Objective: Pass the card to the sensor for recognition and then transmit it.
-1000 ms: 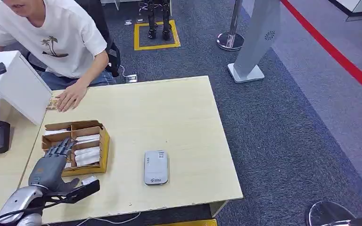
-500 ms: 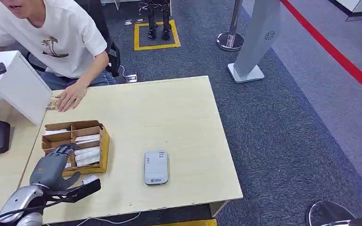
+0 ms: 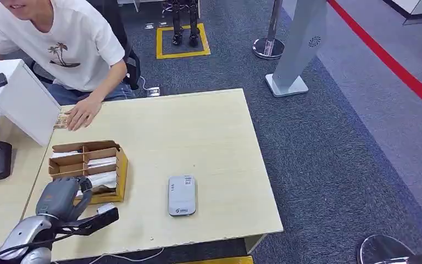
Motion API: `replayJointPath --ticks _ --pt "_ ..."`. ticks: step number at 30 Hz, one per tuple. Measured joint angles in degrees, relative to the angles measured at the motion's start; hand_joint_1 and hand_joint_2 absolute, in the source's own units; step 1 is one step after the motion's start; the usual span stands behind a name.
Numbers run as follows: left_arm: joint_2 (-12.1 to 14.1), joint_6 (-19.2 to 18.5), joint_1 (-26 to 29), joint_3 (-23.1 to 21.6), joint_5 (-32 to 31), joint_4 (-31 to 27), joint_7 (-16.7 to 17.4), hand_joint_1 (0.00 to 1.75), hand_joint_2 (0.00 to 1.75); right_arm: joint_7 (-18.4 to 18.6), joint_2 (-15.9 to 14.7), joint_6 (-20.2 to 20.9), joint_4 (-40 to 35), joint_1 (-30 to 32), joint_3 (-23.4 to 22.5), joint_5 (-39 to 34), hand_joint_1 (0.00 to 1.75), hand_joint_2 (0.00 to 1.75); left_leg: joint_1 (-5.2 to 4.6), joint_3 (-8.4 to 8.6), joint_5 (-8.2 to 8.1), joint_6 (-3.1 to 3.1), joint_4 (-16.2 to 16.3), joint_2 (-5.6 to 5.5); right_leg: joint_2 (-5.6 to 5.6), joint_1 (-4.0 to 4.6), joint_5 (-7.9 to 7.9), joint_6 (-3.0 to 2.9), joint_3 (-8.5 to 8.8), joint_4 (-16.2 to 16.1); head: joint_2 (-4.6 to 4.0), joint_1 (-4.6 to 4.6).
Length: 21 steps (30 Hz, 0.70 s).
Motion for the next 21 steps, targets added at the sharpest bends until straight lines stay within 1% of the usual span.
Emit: replayJointPath --ticks 6,10,12,16,21 --pt "0.00 0.57 -0.01 0.00 0.53 -0.63 -0.46 1.75 1.75 -0.04 0.02 -0.17 0.00 0.00 0.00 -0.37 0.00 1.75 0.00 0.00 0.00 0.00 0.00 0.00 0.00 0.00 0.00 0.00 0.00 0.00 0.00 0.00" --pt "0.02 2.80 -0.23 0.09 0.18 -1.59 -0.61 1.75 1.75 -0.15 0.00 -0.15 0.00 0.01 0.00 -0.85 0.00 1.75 0.00 0.00 0.00 0.00 0.00 -0.01 -0.01 0.00 0.00 0.00 0.00 0.00 0.00 0.00" --pt "0.02 3.21 -0.71 0.42 0.18 -2.17 -0.61 1.75 1.75 -0.20 0.00 -0.17 0.00 0.00 0.00 -0.94 0.00 1.75 0.00 0.00 0.00 0.00 0.00 -0.01 -0.01 0.00 0.00 0.00 0.00 0.00 0.00 0.00" --pt "0.09 4.11 -1.93 1.86 0.37 -3.72 -0.61 1.75 1.75 -0.33 0.00 -0.17 0.00 0.03 0.00 -1.42 0.00 1.75 0.00 0.00 0.00 0.00 0.00 -0.01 -0.01 0.00 0.00 0.00 0.00 0.01 0.00 0.00" --pt "0.35 4.15 -3.17 4.13 0.53 -4.90 -0.70 1.75 1.75 -0.46 0.00 -0.17 0.00 0.04 0.00 -1.66 0.00 1.75 0.01 0.00 0.00 0.00 0.00 -0.01 0.00 0.01 0.00 0.00 0.00 0.01 0.00 0.00"
